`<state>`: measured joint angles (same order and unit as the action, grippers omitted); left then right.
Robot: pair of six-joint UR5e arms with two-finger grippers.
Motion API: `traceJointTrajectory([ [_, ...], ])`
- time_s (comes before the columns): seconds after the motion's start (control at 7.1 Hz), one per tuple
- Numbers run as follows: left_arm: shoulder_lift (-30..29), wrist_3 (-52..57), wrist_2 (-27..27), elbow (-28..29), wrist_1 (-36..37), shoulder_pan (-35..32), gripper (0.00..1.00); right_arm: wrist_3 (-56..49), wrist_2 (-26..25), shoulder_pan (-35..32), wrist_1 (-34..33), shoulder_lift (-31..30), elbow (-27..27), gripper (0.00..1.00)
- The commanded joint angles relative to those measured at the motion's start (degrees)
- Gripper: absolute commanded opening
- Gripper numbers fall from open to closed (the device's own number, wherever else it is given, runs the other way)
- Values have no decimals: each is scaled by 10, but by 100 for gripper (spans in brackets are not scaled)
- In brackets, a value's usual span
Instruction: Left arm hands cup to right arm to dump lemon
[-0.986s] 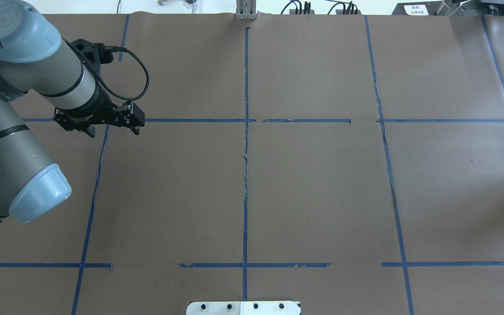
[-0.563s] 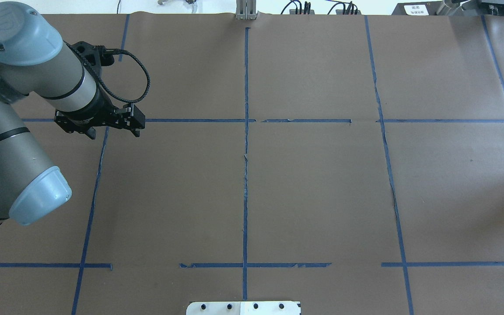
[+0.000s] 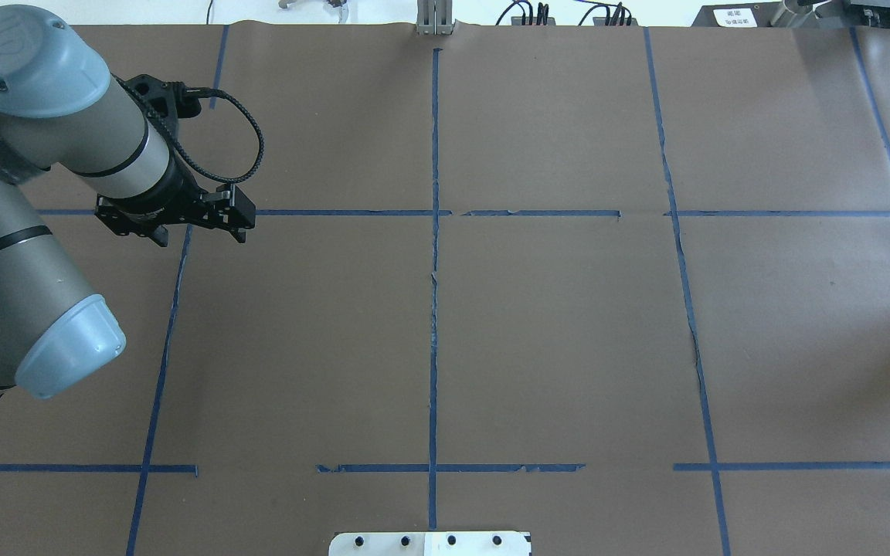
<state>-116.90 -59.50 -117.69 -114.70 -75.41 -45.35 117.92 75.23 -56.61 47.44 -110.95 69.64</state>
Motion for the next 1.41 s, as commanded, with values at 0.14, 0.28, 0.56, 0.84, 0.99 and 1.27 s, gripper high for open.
traceJointTrajectory([
  [0.14, 0, 1, 0, 1, 0, 0, 100, 125, -8, 0, 3, 6, 0, 7],
  [0.28, 1, 1, 0, 1, 0, 0, 100, 150, -13, 0, 26, 6, -3, 7],
  [0.56, 1, 1, 0, 0, 0, 0, 100, 192, -18, 0, 119, 9, -61, 7],
  [0.84, 1, 2, 1, 1, 0, 0, 100, 256, -36, 0, 124, 10, -61, 7],
  [0.99, 1, 2, 1, 0, 0, 0, 100, 269, -40, 0, 124, 16, -61, 7],
  [1.27, 1, 2, 2, -1, 0, -1, 100, 300, -60, 0, 124, 26, -61, 7],
])
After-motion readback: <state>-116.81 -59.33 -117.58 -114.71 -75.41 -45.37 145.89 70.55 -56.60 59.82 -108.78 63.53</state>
